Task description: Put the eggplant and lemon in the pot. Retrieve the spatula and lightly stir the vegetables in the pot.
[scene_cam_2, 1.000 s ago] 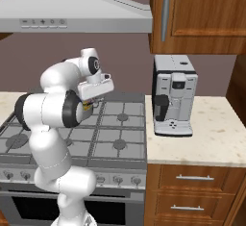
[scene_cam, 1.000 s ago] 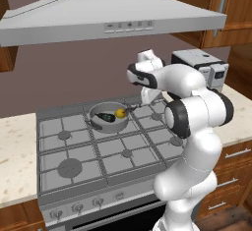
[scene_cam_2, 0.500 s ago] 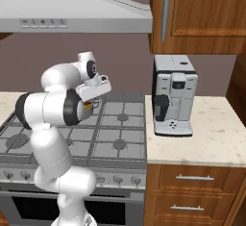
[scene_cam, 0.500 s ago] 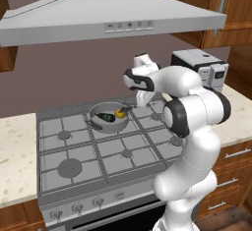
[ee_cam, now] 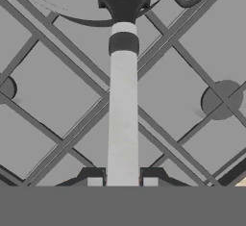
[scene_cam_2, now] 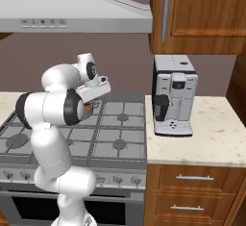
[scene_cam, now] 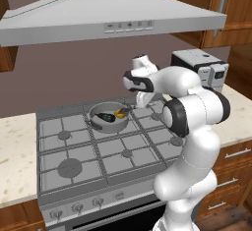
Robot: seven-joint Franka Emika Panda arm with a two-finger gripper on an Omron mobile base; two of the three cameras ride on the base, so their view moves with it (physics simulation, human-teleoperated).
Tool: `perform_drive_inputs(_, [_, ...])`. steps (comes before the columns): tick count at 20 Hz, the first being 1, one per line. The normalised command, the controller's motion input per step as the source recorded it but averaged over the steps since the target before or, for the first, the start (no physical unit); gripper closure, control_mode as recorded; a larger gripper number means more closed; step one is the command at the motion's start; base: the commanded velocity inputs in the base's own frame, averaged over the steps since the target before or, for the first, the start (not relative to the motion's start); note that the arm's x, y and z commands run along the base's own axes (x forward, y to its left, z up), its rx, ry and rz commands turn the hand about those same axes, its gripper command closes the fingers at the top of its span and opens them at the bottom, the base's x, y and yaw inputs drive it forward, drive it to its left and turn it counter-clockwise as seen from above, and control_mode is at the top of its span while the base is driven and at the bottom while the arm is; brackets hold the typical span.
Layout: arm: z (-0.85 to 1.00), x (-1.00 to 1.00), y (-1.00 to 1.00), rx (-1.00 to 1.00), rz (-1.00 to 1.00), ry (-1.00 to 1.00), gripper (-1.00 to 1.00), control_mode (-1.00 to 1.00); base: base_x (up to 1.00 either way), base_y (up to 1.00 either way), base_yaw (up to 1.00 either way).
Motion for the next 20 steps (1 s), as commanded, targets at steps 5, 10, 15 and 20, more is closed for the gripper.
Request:
perform_drive_inputs(5, [0.00,0.00,-0.25,0.00,0.00,0.08,1.00,-1.00,0.00,0.00,0.00])
perform_drive_inputs(10, [0.10,0.00,-0.23,0.00,0.00,0.00,1.00,-1.00,0.00,0.00,0.00])
perform_drive_inputs(15, [0.12,0.00,-0.13,0.00,0.00,0.00,1.00,-1.00,0.00,0.00,0.00])
perform_drive_inputs(20, [-0.01,0.00,0.01,-0.02,0.00,0.01,1.00,-1.00,0.00,0.00,0.00])
